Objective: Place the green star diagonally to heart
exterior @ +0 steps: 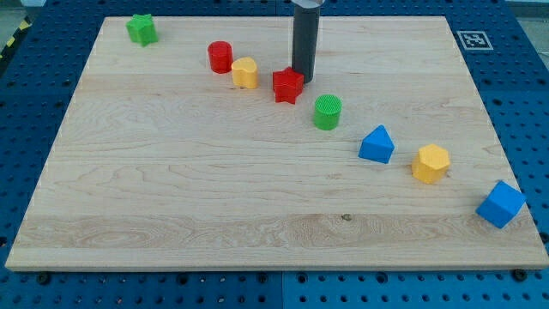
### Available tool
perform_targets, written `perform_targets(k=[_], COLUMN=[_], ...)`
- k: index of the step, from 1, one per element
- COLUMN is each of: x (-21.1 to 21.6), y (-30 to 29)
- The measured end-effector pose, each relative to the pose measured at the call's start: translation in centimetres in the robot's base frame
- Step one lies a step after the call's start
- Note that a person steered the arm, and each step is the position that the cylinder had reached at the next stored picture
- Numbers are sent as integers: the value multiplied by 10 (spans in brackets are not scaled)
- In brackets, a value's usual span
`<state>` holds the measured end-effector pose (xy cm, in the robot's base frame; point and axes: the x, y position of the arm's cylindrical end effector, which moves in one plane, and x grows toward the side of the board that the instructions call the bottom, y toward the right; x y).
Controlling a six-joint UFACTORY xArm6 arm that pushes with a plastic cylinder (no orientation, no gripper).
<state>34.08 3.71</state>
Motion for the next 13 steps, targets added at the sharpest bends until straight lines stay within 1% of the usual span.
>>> perform_targets(k=[1, 2, 3, 5, 6, 7, 9, 10, 11, 12, 13], x=[-1, -45, -87, -122, -148, -149, -150, -143, -103, -72, -100], y=[0, -6, -52, -182, -216, -217, -254, -256, -219, -175, -172])
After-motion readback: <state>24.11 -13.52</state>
